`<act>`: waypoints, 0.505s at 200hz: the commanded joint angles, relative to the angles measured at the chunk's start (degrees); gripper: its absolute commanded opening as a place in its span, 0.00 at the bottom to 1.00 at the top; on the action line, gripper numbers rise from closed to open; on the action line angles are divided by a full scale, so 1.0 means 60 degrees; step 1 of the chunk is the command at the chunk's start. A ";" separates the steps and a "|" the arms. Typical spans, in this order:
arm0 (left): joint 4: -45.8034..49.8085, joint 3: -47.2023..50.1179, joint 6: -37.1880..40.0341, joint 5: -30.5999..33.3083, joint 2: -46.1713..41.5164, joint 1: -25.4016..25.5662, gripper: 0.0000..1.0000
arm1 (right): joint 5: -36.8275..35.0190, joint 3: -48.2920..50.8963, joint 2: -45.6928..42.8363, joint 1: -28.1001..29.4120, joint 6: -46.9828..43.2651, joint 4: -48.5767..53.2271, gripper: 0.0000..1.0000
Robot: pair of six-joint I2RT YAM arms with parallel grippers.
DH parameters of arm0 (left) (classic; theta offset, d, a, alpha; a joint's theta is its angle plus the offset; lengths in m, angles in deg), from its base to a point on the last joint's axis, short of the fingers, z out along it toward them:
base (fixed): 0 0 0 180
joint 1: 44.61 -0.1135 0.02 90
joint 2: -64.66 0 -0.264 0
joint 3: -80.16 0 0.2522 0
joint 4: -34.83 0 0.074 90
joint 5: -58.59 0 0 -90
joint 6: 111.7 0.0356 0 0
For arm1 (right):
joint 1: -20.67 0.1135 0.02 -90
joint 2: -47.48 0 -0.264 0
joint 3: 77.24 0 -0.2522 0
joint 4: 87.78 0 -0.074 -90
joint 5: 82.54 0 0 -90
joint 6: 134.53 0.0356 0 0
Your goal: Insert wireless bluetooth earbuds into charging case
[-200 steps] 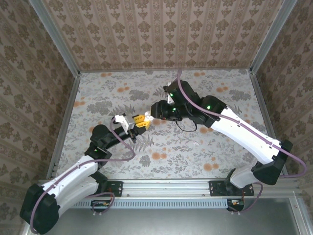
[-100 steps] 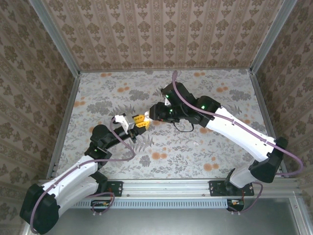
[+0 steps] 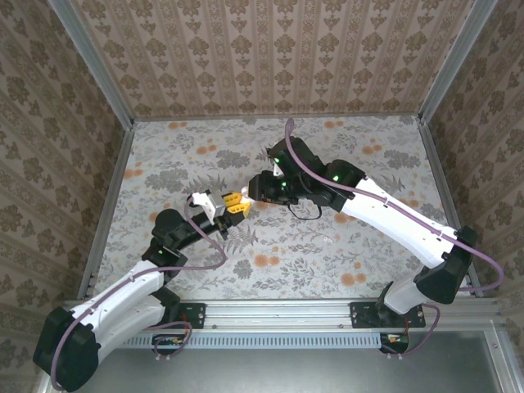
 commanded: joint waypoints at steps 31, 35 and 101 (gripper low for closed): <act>-0.0771 0.0011 -0.0291 -0.0120 0.0024 0.0084 0.00 | 0.0429 -0.0040 0.0338 0.0058 0.0245 -0.0367 0.35; -0.0822 0.0004 -0.0340 -0.0127 0.0048 0.0084 0.00 | 0.0417 -0.0018 0.0331 0.0051 0.0251 -0.0401 0.35; -0.1111 0.0018 -0.0600 -0.0033 0.0156 0.0128 0.00 | 0.0258 0.0176 0.0387 0.0092 0.0343 -0.0756 0.25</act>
